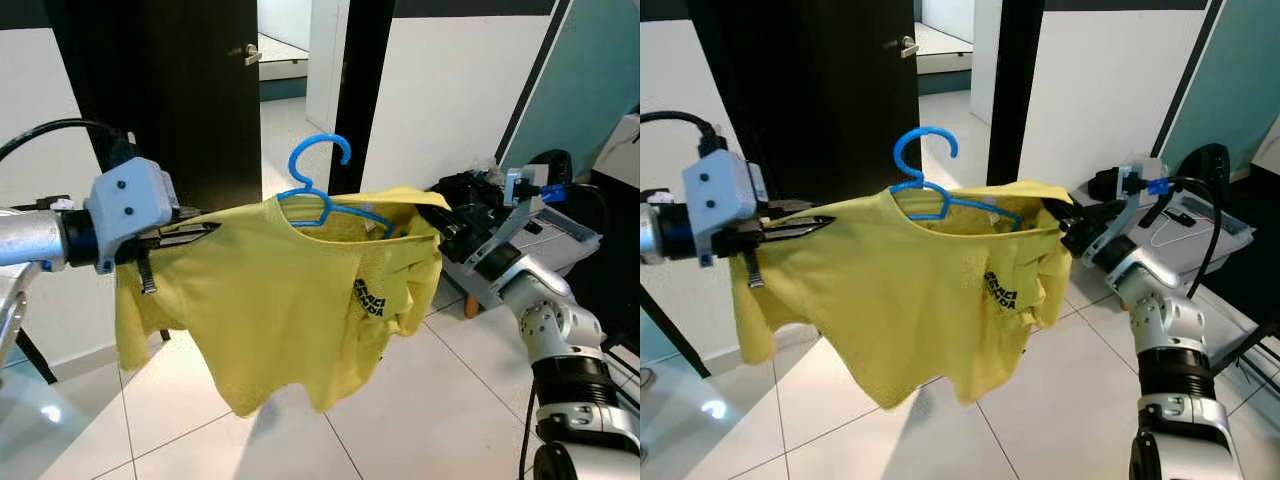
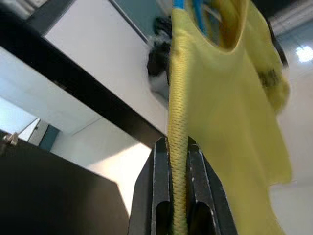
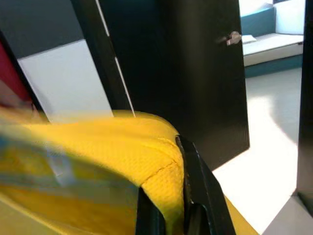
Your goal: Hang hanger
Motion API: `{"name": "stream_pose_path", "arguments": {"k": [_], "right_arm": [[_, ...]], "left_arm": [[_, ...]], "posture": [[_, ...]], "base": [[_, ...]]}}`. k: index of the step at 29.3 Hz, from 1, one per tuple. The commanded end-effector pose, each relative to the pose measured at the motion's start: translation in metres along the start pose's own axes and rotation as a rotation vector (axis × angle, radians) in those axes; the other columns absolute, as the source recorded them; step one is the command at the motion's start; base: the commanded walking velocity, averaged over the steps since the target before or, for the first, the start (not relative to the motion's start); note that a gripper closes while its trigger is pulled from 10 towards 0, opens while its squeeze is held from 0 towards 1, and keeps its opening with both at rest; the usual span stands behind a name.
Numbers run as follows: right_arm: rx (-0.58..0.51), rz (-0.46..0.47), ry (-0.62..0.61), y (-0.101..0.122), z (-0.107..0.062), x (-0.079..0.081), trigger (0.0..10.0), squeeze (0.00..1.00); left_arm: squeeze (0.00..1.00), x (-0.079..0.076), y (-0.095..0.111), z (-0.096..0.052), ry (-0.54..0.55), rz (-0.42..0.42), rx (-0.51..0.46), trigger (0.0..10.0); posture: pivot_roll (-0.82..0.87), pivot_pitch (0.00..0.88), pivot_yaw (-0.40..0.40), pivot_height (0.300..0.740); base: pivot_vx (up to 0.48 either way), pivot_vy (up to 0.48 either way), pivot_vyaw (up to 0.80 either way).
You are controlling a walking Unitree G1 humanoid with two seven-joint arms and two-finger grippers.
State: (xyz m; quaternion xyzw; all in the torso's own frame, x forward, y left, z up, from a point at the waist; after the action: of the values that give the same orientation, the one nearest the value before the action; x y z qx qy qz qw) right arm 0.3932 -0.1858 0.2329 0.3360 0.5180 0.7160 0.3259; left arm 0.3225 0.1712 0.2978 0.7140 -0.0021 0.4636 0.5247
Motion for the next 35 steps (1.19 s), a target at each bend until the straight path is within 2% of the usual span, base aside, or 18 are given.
{"name": "stream_pose_path", "arguments": {"k": [1, 4, 6, 8, 10, 13, 15, 17, 21, 22, 27, 29, 30, 31, 33, 34, 35], "right_arm": [[0.01, -0.017, -0.02, -0.001, 0.001, -0.003, 1.6, 0.0], [0.018, -0.026, 0.002, -0.005, 0.011, 0.01, 1.9, 0.0], [0.008, -0.028, 0.019, -0.005, 0.019, 0.02, 2.1, 0.0], [-0.002, -0.028, 0.026, -0.004, 0.024, 0.025, 2.2, 0.0], [-0.002, -0.028, 0.026, -0.004, 0.024, 0.025, 2.2, 0.0], [-0.012, -0.047, 0.023, -0.001, 0.029, 0.027, 2.4, 0.0], [-0.012, -0.047, 0.023, -0.001, 0.029, 0.027, 2.4, 0.0], [-0.008, -0.065, 0.006, 0.0, 0.029, 0.023, 2.5, 0.0], [0.002, -0.078, -0.003, 0.0, 0.028, 0.021, 2.5, 0.0], [0.012, -0.09, -0.005, -0.001, 0.027, 0.019, 2.5, 0.0], [0.015, -0.094, -0.003, -0.001, 0.027, 0.02, 2.5, 0.0], [0.087, -0.166, 0.094, -0.011, 0.019, 0.029, 3.8, 0.0], [0.087, -0.166, 0.094, -0.011, 0.019, 0.029, 3.8, 0.0], [0.15, -0.238, 0.128, -0.017, 0.011, 0.027, 4.3, 0.0], [0.15, -0.238, 0.128, -0.017, 0.011, 0.027, 4.3, 0.0], [0.208, -0.302, 0.146, -0.023, 0.002, 0.021, 4.5, 0.0], [0.208, -0.302, 0.146, -0.023, 0.002, 0.021, 4.5, 0.0]], "left_arm": [[0.0, 0.005, -0.005, 0.002, 0.043, -0.013, 0.027, 10.0], [0.0, 0.016, -0.005, 0.017, 0.205, -0.077, -0.008, 10.0], [0.0, 0.006, -0.01, 0.03, 0.235, -0.106, -0.007, 10.0], [0.0, -0.003, -0.014, 0.037, 0.235, -0.119, -0.002, 10.0], [0.0, -0.003, -0.014, 0.037, 0.235, -0.119, -0.002, 10.0], [0.0, -0.029, -0.029, 0.049, 0.203, -0.127, 0.043, 10.0], [0.0, -0.029, -0.029, 0.049, 0.203, -0.127, 0.043, 10.0], [0.0, -0.041, -0.031, 0.055, 0.181, -0.128, 0.05, 10.0], [0.0, -0.047, -0.031, 0.057, 0.165, -0.122, 0.052, 10.0], [0.0, -0.061, -0.032, 0.064, 0.124, -0.089, 0.059, 10.0], [0.0, -0.067, -0.032, 0.066, 0.109, -0.073, 0.062, 10.0], [0.0, -0.065, -0.034, 0.059, 0.078, -0.076, 0.052, 10.0], [0.0, -0.065, -0.034, 0.059, 0.078, -0.076, 0.052, 10.0], [0.0, -0.061, -0.031, 0.051, 0.049, -0.081, 0.028, 10.0], [0.0, -0.061, -0.031, 0.051, 0.049, -0.081, 0.028, 10.0], [0.0, -0.057, -0.026, 0.041, 0.002, -0.081, 0.004, 10.0], [0.0, -0.057, -0.026, 0.041, 0.002, -0.081, 0.004, 10.0]], "posture": [[0.04, 0.0, -0.055, 0.74], [0.04, 0.0, -0.054, 0.74], [0.04, 0.0, -0.052, 0.74], [0.04, 0.0, -0.051, 0.74], [0.04, 0.0, -0.051, 0.74], [0.03, 0.0, -0.049, 0.74], [0.03, 0.0, -0.049, 0.74], [0.03, 0.0, -0.05, 0.74], [0.03, 0.0, -0.05, 0.74], [0.02, 0.0, -0.049, 0.74], [0.02, 0.0, -0.049, 0.74], [0.02, 0.0, -0.049, 0.74], [0.02, 0.0, -0.049, 0.74], [0.02, 0.0, -0.05, 0.74], [0.02, 0.0, -0.05, 0.74], [0.02, 0.0, -0.049, 0.74], [0.02, 0.0, -0.049, 0.74]], "base": [[0.0, 0.0, 0.0], [0.0, 0.0, 0.0], [0.0, 0.0, 0.0], [0.0, 0.0, 0.0], [0.0, 0.0, 0.0], [0.0, 0.0, 0.0], [0.0, 0.0, 0.0], [0.0, 0.0, 0.0], [0.0, 0.0, 0.0], [0.0, 0.0, 0.0], [0.0, 0.0, 0.0], [0.0, 0.0, 0.0], [0.0, 0.0, 0.0], [0.0, 0.0, 0.0], [0.0, 0.0, 0.0], [0.0, 0.0, 0.0], [0.0, 0.0, 0.0]]}}
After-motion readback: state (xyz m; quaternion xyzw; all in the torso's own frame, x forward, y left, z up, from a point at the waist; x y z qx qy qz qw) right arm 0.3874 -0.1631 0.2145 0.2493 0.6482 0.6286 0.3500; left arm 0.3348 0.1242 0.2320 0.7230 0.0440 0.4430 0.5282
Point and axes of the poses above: a point about 5 cm out from each wrist's last joint towards the gripper, its own z axis pointing out of the wrist towards the gripper, its own y axis along the axis of the wrist's last joint, x = y × z, the point moved 4 cm from there along z, pointing out of the wrist towards the gripper, and after that the axes turned 4 degrees about -z, right-handed, at the moved point
